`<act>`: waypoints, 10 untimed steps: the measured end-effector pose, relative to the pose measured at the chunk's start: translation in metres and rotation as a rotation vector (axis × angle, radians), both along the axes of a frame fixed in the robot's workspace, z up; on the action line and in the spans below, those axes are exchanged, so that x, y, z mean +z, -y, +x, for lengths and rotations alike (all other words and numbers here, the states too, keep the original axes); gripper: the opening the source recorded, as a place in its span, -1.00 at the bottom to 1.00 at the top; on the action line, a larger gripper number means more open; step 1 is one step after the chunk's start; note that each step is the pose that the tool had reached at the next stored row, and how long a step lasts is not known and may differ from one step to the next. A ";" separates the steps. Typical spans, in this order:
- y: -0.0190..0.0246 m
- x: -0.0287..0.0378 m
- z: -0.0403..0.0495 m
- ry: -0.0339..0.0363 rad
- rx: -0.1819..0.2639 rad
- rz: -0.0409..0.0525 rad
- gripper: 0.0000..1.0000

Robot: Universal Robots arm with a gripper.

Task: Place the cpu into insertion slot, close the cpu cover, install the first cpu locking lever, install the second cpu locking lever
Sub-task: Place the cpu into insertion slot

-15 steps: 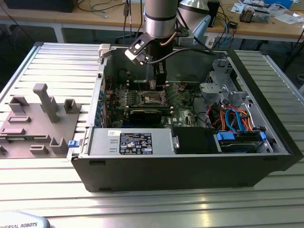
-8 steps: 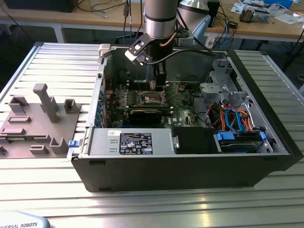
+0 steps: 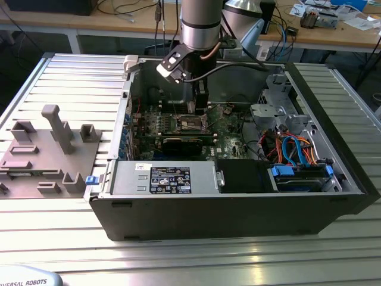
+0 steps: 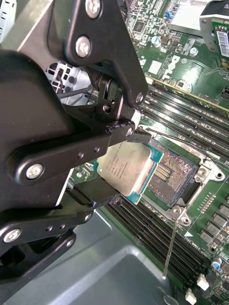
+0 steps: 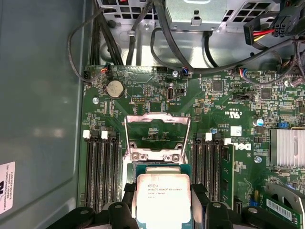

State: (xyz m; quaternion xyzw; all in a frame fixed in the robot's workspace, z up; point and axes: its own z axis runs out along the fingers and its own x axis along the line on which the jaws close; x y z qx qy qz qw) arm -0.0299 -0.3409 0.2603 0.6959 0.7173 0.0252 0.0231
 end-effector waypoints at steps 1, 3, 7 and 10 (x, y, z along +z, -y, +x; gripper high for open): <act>0.0000 -0.0003 0.0000 0.0000 0.000 0.0000 0.08; 0.0000 -0.0007 0.0000 0.0000 0.000 0.0001 0.08; 0.0000 -0.0018 0.0000 0.0000 0.000 0.0001 0.08; 0.0000 -0.0023 0.0000 0.0000 0.000 0.0000 0.08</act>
